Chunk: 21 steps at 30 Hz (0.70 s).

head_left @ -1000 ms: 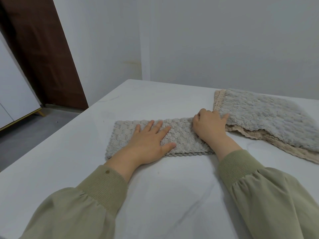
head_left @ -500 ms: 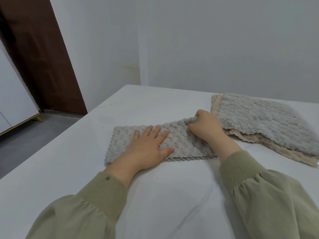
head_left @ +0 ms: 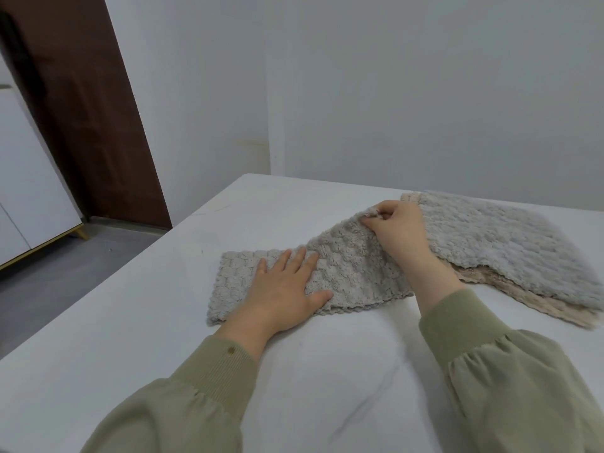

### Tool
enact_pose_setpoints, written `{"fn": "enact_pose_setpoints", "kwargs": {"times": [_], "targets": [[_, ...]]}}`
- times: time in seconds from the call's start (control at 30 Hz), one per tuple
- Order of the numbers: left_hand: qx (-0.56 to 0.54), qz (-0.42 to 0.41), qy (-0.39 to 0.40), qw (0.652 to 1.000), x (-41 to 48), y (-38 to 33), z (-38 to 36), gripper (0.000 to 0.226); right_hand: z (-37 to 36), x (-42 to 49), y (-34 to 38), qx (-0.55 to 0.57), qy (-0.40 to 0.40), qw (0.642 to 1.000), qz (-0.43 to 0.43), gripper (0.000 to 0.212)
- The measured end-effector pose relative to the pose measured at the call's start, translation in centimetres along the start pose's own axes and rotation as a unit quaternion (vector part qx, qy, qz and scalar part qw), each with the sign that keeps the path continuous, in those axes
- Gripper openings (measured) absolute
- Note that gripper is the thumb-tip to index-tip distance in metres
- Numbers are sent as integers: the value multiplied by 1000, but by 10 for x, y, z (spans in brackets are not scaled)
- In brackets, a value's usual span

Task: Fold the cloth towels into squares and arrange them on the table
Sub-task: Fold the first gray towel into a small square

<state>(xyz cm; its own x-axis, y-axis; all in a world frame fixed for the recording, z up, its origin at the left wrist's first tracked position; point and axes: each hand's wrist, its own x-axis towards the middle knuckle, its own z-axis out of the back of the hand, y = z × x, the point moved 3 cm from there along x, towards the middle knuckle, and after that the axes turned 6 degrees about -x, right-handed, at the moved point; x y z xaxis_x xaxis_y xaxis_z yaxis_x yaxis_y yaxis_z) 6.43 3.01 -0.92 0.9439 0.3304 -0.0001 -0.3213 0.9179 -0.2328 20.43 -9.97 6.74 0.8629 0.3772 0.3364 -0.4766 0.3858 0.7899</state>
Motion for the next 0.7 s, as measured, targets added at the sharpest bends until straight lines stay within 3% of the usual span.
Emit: {"fn": "enact_pose_setpoints", "kwargs": {"times": [0.07,0.13,0.23,0.33,0.4,0.47,0.6,0.7], "targets": [[-52,15,-41,998,-2,-2,3,85,-1,-2,10,-49,-14,997,66,14],[-185,32,-109,976,-2,-4,11,86,-1,-6,24,-56,6,991,120,18],[-405,10,-190,894,-2,-6,30,70,4,-14,45,-41,64,982,174,23],[-503,-65,-223,833,-5,-9,48,59,9,-22,60,-19,108,973,202,24],[-513,-81,-221,826,-9,-9,56,53,10,-26,67,-17,140,967,213,20],[-482,-72,-230,842,-12,-9,62,37,10,-30,72,-19,165,962,217,15],[-469,-22,-269,841,-16,-8,66,14,9,-31,74,-47,164,968,183,8],[-450,6,-317,835,-17,-2,66,16,12,-28,65,-169,240,950,101,44]]}}
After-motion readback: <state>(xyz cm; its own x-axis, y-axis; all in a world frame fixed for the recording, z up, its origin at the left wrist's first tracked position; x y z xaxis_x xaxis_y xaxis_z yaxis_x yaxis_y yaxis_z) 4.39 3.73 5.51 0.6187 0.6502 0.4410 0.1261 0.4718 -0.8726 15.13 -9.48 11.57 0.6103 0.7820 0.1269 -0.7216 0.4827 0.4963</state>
